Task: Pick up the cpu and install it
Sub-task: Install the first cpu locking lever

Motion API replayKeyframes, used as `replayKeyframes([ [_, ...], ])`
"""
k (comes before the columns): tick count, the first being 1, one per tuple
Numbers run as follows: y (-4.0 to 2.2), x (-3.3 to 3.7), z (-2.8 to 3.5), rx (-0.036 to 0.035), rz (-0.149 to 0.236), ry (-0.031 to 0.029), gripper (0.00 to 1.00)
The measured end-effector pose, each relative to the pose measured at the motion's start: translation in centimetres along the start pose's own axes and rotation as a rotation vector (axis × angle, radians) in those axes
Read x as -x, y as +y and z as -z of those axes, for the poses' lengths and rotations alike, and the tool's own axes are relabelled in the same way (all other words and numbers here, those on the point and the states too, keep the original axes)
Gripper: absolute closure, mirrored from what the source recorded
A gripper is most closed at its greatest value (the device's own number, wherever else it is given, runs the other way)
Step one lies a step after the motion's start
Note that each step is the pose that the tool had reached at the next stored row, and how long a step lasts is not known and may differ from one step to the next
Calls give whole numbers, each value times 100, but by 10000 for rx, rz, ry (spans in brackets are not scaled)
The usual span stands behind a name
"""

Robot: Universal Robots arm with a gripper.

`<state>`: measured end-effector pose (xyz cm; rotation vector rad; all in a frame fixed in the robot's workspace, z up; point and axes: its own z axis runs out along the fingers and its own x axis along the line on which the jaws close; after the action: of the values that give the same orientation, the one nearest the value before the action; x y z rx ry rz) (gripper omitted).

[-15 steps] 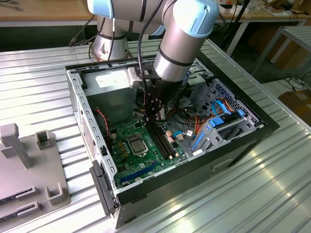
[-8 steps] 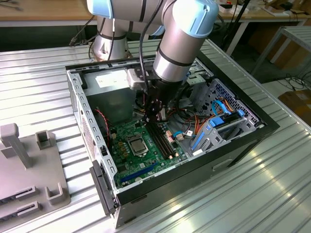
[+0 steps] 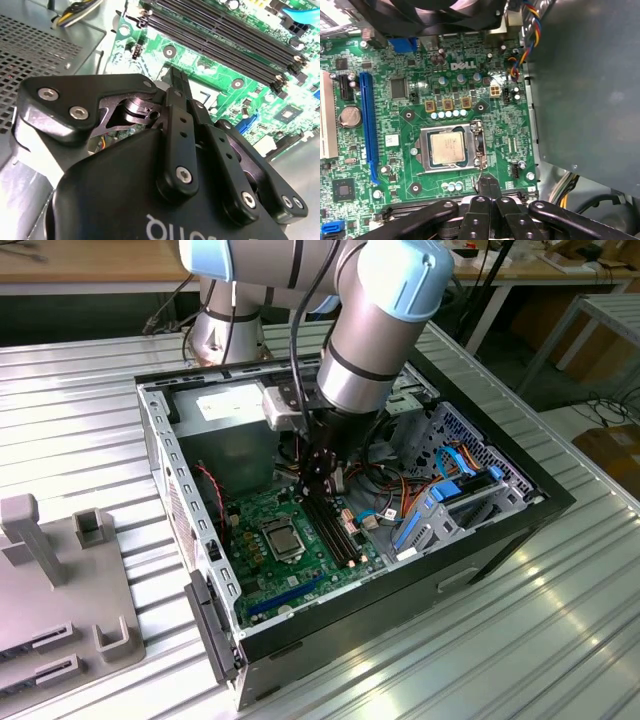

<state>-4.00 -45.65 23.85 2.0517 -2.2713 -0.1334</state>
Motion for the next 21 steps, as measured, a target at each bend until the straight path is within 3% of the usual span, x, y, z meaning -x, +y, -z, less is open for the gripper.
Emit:
replayKeyframes([
  [8, 39, -22, -4, -26, 52, 6, 89],
  [12, 68, -34, -8, -111, 163, 10, 89],
  [17, 77, -57, -9, -275, 291, 10, 89],
  [21, 107, -76, -12, -324, 359, 12, 89],
])
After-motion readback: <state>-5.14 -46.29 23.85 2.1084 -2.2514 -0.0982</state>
